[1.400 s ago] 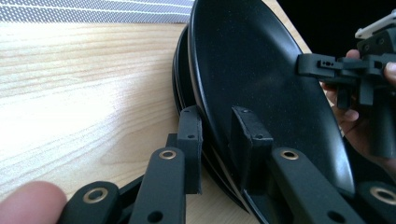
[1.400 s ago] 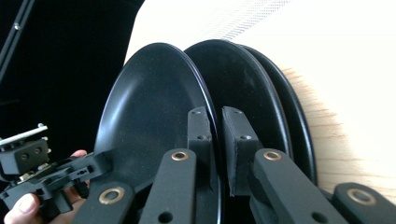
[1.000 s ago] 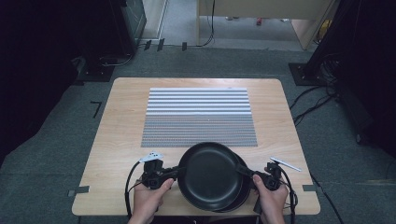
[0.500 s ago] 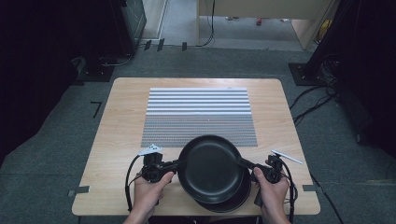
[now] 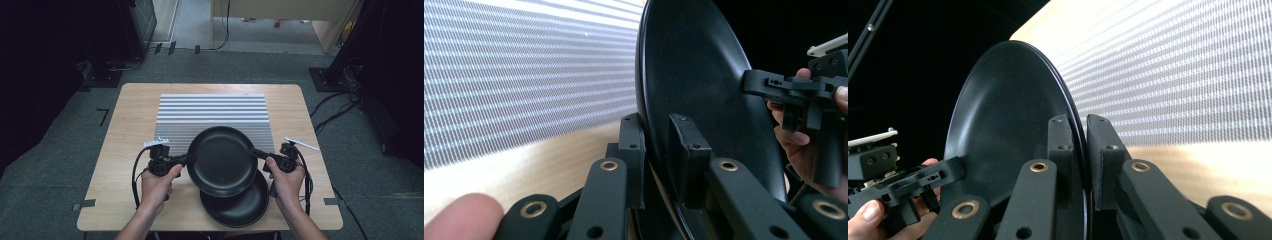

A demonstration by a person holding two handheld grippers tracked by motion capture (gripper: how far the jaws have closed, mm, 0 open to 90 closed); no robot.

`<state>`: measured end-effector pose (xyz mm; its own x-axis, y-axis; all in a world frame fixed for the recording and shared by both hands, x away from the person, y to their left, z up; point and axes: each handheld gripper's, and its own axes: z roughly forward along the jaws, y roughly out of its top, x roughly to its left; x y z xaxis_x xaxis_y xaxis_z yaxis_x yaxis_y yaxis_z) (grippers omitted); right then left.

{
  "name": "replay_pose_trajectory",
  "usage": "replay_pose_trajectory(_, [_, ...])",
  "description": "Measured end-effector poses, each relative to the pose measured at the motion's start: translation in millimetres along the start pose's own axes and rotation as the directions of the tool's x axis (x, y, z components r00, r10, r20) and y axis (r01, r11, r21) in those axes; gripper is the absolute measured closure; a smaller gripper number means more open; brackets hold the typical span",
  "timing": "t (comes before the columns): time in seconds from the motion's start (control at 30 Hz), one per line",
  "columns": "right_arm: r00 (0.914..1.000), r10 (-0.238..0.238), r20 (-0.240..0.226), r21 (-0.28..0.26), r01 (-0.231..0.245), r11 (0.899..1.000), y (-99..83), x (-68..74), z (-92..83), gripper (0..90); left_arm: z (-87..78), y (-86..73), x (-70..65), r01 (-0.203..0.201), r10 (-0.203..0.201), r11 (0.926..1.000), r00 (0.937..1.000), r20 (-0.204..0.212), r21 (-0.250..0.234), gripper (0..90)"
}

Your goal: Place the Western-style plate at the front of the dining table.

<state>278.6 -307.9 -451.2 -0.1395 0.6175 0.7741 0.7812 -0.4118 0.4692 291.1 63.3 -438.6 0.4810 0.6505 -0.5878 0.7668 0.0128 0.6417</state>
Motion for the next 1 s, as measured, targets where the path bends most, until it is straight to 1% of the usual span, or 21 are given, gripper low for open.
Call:
replay_pose_trajectory(0.03, [1.0, 0.0, 0.0, 0.0, 0.0, 1.0, 0.0, 0.0, 0.0, 82.2, 0.4, 3.4, 1.4, 0.003, -0.003, 1.0, 1.0, 0.001, -0.003, 77.6])
replay_pose_trajectory(0.17, [0.9999, -0.012, 0.008, 0.007, 0.012, 1.0, 16.2, 5.7, 9.4, 82.2, 1.8, 17.8, 7.0, 0.01, -0.01, 0.9999, 0.9999, 0.001, -0.004, 77.7])
replay_pose_trajectory(0.2, [0.9999, -0.012, 0.011, 0.011, 0.012, 1.0, 24.1, 7.4, 14.8, 82.2, 2.5, 23.0, 9.0, 0.013, -0.013, 0.9999, 0.9999, 0.0, -0.004, 77.7])
replay_pose_trajectory(0.23, [0.9999, -0.011, 0.01, 0.013, 0.011, 1.0, 28.1, 8.0, 17.6, 82.3, 3.7, 30.7, 12.2, 0.016, -0.016, 0.9998, 0.9999, -0.004, -0.008, 77.7])
replay_pose_trajectory(0.27, [0.9999, -0.011, 0.01, 0.013, 0.011, 1.0, 28.1, 8.0, 17.6, 82.3, 3.7, 30.7, 12.2, 0.016, -0.016, 0.9998, 0.9999, -0.004, -0.008, 77.6])
replay_pose_trajectory(0.33, [0.9999, -0.009, 0.011, 0.019, 0.009, 1.0, 38.9, 9.6, 26.5, 82.2, 5.3, 37.8, 15.1, 0.016, -0.016, 0.9998, 0.9998, -0.012, -0.009, 77.6])
replay_pose_trajectory(0.37, [0.9999, -0.009, 0.011, 0.019, 0.009, 1.0, 38.9, 9.6, 26.5, 82.2, 6.4, 41.2, 16.9, 0.019, -0.019, 0.9998, 0.9997, -0.013, -0.01, 77.6])
replay_pose_trajectory(0.47, [0.9999, -0.005, 0.013, 0.023, 0.005, 1.0, 49.3, 8.7, 35.4, 82.2, 11.4, 51.4, 23.0, 0.03, -0.031, 0.9995, 0.9993, -0.021, -0.01, 77.6])
replay_pose_trajectory(0.53, [0.9999, -0.004, 0.015, 0.027, 0.003, 1.0, 55.9, 6.8, 41.9, 82.3, 16.6, 58.6, 28.4, 0.048, -0.048, 0.9988, 0.9986, -0.023, -0.011, 77.8])
replay_pose_trajectory(0.6, [0.9997, 0.021, 0.012, 0.036, -0.021, 0.999, 65.6, 0.1, 51.8, 82.1, 21.2, 63.8, 32.1, 0.061, -0.061, 0.9981, 0.9977, -0.027, -0.012, 78.2])
replay_pose_trajectory(0.63, [0.9997, 0.021, 0.012, 0.036, -0.021, 0.999, 65.6, 0.1, 51.8, 82.1, 23.1, 65.9, 33.6, 0.064, -0.064, 0.9979, 0.9975, -0.029, -0.012, 78.2])
replay_pose_trajectory(0.67, [0.9994, 0.027, 0.023, 0.04, -0.028, 0.999, 70.7, -3.4, 57.8, 82.1, 26.6, 69.5, 36.1, 0.065, -0.066, 0.9978, 0.9973, -0.034, -0.006, 78.3])
replay_pose_trajectory(0.77, [0.9991, 0.023, 0.035, 0.045, -0.025, 0.999, 75.4, -5.8, 63.0, 82.2, 34.1, 75.9, 42.0, 0.073, -0.073, 0.9973, 0.9966, -0.038, -0.001, 78.2])
replay_pose_trajectory(0.8, [0.999, 0.02, 0.04, 0.045, -0.022, 0.999, 77.2, -6.9, 64.9, 82.2, 37.8, 78.4, 46.0, 0.082, -0.082, 0.9966, 0.996, -0.037, 0.003, 78.3])
replay_pose_trajectory(0.87, [0.998, 0.036, 0.052, 0.047, -0.039, 0.998, 84.2, -12.0, 73.6, 82.0, 44.0, 82.0, 53.3, 0.104, -0.104, 0.9945, 0.9941, -0.031, 0.008, 79.0])
replay_pose_trajectory(0.9, [0.9977, 0.035, 0.058, 0.046, -0.037, 0.998, 85.4, -13.5, 76.1, 82.0, 46.4, 83.2, 56.1, 0.109, -0.108, 0.994, 0.9936, -0.032, 0.012, 79.1])
replay_pose_trajectory(0.93, [0.997, 0.033, 0.07, 0.049, -0.037, 0.998, 87.0, -15.2, 80.3, 82.0, 50.5, 85.1, 60.1, 0.122, -0.121, 0.9924, 0.992, -0.037, 0.015, 79.2])
replay_pose_trajectory(1.0, [0.9964, 0.031, 0.079, 0.05, -0.035, 0.998, 87.9, -16.3, 82.8, 82.0, 56.8, 87.4, 66.0, 0.139, -0.138, 0.9902, 0.9894, -0.045, 0.013, 79.2])
